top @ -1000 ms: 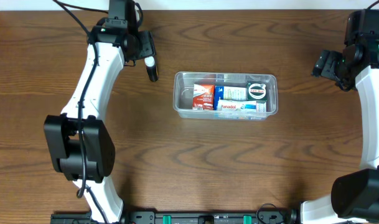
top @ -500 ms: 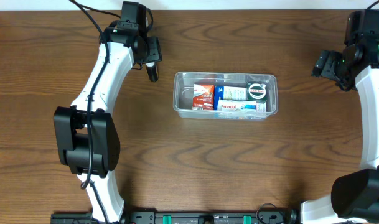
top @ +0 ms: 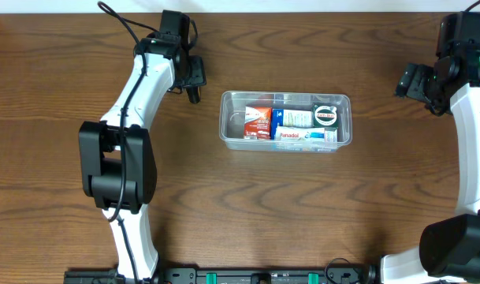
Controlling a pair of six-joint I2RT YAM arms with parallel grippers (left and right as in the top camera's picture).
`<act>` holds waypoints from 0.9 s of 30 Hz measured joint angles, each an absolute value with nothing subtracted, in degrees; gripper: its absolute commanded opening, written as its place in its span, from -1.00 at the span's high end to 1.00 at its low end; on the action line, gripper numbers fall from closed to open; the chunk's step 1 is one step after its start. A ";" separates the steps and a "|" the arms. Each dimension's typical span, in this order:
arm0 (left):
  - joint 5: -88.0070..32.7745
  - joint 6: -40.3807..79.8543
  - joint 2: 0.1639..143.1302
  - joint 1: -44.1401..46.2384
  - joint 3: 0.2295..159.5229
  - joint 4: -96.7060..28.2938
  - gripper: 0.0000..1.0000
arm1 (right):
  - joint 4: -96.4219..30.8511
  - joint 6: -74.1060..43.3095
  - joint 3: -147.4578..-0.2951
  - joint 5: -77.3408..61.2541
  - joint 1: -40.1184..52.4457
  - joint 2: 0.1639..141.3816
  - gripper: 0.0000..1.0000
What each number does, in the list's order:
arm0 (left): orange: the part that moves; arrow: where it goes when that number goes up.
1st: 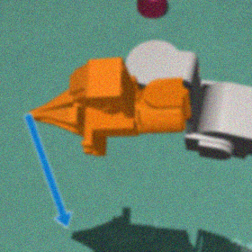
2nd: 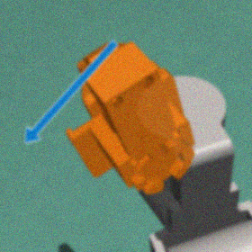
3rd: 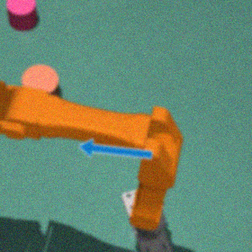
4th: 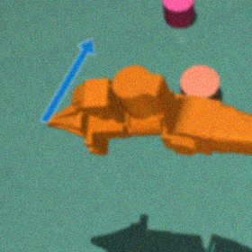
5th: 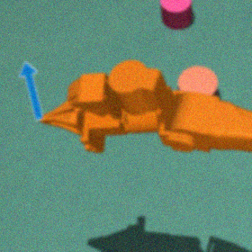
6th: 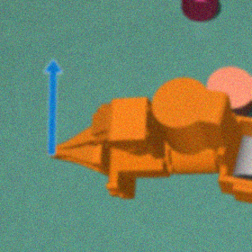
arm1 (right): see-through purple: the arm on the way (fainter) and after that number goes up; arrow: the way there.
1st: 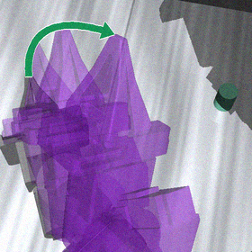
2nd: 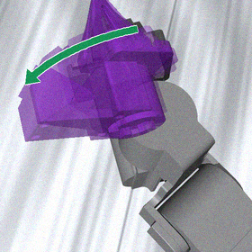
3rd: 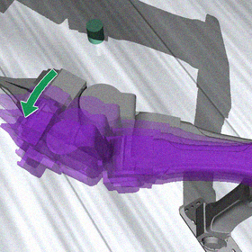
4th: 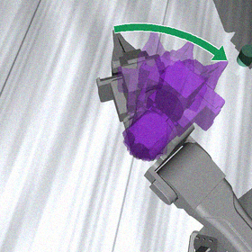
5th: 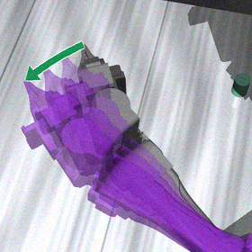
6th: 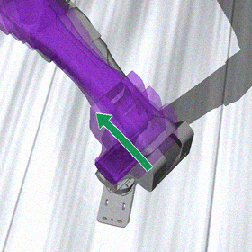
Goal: Pack container
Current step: 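Lower the left gripper and close on the white-capped bottle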
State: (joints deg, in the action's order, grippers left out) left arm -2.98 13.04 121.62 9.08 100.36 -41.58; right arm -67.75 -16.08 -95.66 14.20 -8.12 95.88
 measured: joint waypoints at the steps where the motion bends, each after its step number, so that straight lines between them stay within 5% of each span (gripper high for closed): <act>1: -2.96 13.04 121.62 9.08 100.36 -41.58 -0.25 | -67.72 -16.08 -95.66 14.20 -8.12 95.88 -0.99; 27: -2.79 13.02 121.67 9.30 99.55 -39.99 -0.05 | -67.75 -16.08 -95.66 14.20 -8.12 95.88 -0.98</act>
State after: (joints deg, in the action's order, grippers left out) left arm -2.79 13.02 121.67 9.30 99.55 -39.99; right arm -67.75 -16.08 -95.66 14.20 -8.12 95.88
